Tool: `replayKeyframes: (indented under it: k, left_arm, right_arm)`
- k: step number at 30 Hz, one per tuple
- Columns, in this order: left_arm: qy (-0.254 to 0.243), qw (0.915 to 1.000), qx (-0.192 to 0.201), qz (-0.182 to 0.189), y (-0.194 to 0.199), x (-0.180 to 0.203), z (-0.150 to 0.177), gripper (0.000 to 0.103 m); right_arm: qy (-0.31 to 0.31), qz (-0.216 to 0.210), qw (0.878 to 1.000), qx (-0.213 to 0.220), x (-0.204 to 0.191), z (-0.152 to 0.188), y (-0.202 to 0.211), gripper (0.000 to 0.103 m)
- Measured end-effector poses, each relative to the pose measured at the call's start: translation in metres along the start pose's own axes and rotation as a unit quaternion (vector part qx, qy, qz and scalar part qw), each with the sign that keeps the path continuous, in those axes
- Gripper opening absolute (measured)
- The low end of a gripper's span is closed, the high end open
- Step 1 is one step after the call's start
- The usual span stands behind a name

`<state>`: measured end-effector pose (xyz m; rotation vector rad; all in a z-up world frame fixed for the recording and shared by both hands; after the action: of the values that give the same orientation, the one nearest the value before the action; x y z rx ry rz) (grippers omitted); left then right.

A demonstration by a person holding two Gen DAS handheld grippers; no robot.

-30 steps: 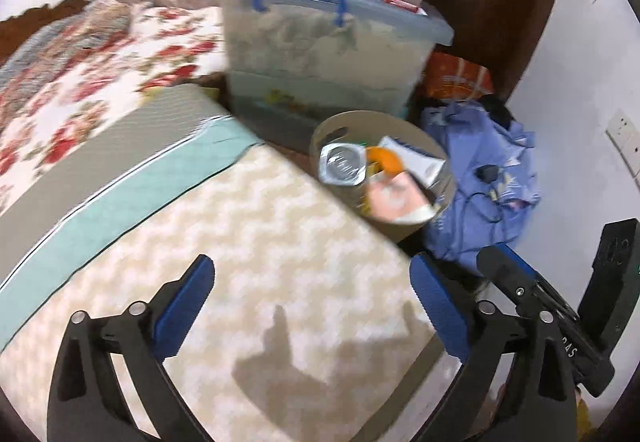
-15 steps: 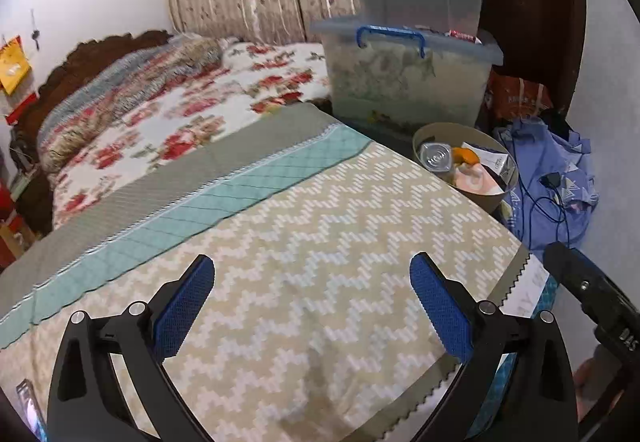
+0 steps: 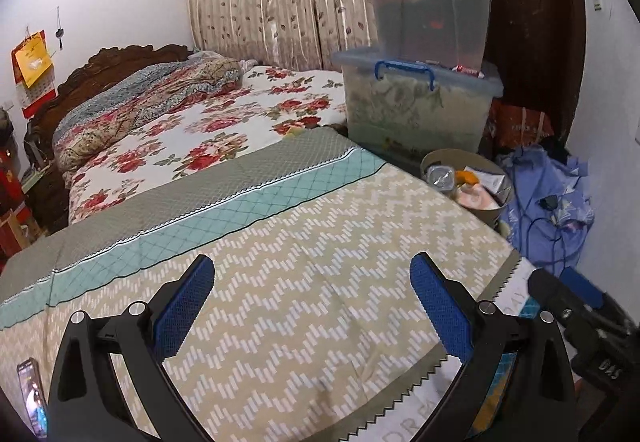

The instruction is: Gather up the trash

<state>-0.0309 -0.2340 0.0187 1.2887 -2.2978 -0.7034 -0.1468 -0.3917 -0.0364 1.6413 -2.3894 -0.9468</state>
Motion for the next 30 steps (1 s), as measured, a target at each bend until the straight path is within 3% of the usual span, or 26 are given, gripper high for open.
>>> replayKeyframes:
  k: [10, 18, 30]
  left_arm:
    - [0.009, 0.9994, 0.032, -0.004, 0.027, -0.005, -0.002, 0.094]
    - [0.014, 0.9997, 0.017, -0.005, 0.027, -0.013, 0.003, 0.094]
    - [0.017, 0.9988, 0.018, -0.043, 0.022, -0.026, 0.004, 0.094]
  right_arm:
    - [-0.021, -0.001, 1.000, 0.002, 0.000, 0.004, 0.013, 0.099]
    - [-0.020, -0.003, 1.000, -0.001, -0.006, 0.008, 0.017, 0.099]
    - [-0.028, -0.003, 0.999, -0.017, -0.008, 0.012, 0.012, 0.099]
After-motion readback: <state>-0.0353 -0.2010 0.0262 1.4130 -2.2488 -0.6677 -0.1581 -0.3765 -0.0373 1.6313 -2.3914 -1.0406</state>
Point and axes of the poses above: each gripper's, at about its wrist camera, not at the fingertips, and y roughly against the way its jaws point, x to its right, z to its underside, the point moved 5 cm from there along -y, roughly the way its jaws point, and after that the axes turned 12 degrees about y, right-handed, at the moved point
